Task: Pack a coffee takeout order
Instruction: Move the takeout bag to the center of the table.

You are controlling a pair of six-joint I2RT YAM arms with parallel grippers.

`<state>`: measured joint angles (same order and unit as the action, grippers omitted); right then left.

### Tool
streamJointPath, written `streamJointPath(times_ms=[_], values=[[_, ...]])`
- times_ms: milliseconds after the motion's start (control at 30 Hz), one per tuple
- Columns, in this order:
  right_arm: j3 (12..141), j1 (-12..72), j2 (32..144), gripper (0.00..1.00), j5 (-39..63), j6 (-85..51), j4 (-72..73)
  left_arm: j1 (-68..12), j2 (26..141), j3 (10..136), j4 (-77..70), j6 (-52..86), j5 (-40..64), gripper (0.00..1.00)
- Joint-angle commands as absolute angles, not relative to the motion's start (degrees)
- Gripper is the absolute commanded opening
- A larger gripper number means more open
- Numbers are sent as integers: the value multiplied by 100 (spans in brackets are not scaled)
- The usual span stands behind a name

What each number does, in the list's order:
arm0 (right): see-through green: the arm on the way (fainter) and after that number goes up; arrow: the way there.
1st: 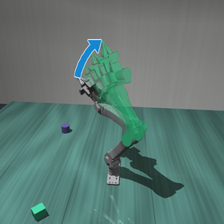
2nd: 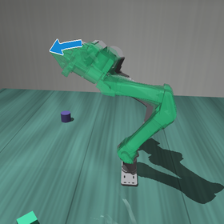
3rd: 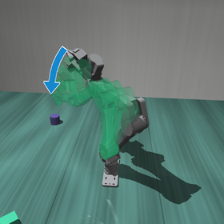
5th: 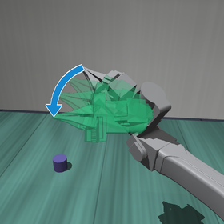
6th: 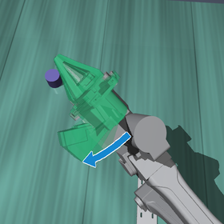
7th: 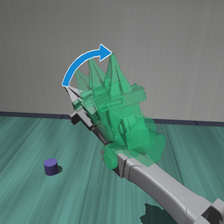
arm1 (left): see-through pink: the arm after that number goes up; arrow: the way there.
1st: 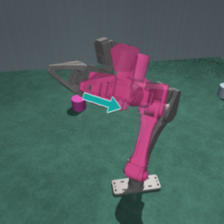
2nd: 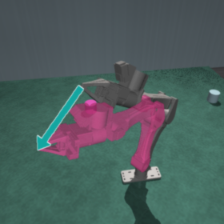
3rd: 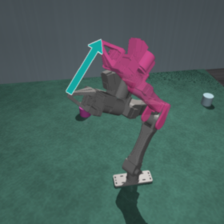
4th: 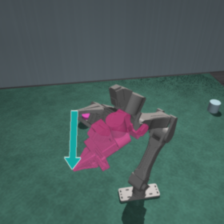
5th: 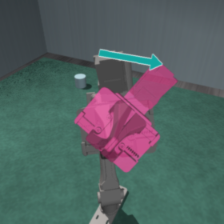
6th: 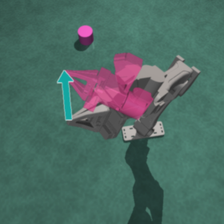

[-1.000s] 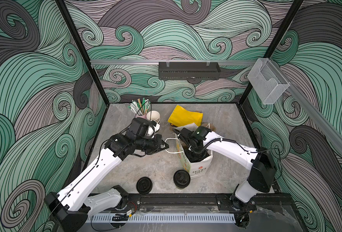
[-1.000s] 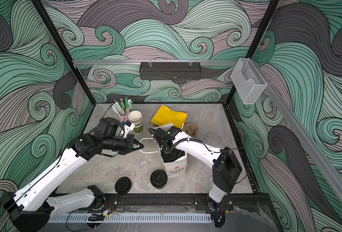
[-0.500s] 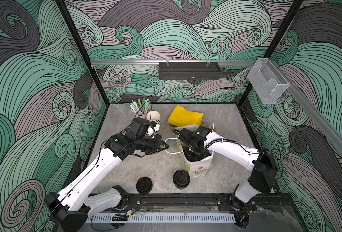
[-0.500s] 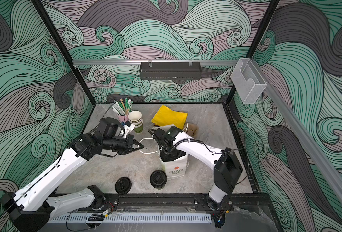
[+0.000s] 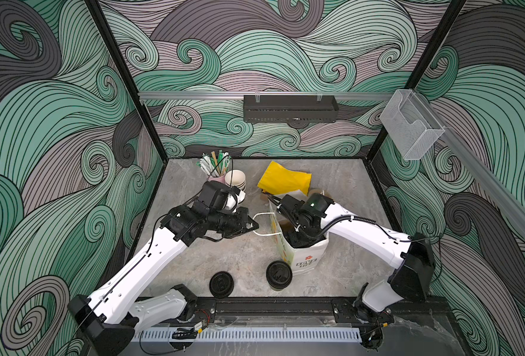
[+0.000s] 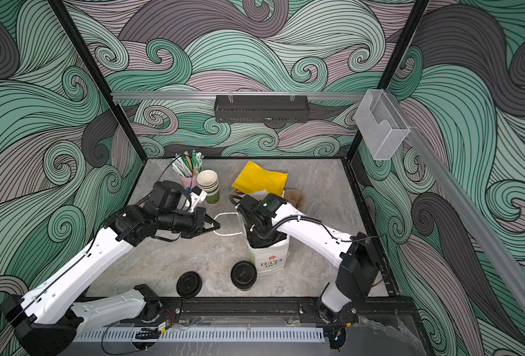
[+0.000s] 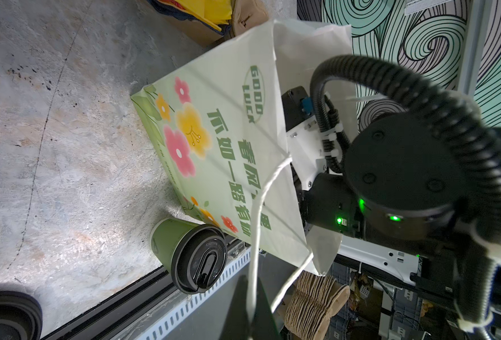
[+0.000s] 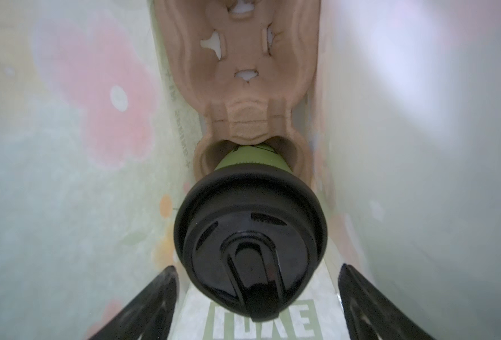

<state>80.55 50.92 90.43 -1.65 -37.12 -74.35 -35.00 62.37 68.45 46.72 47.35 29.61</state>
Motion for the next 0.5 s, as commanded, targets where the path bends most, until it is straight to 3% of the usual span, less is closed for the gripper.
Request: streamJointPath(times_ms=[0, 467], values=[[8232, 5114, 8861, 87, -382, -3885, -7541, -3481, 6161, 7058, 4773, 4641, 2908, 0], [8717, 5124, 8671, 90, -618, -3824, -7451, -3494, 6161, 7027, 4773, 4641, 2900, 0]])
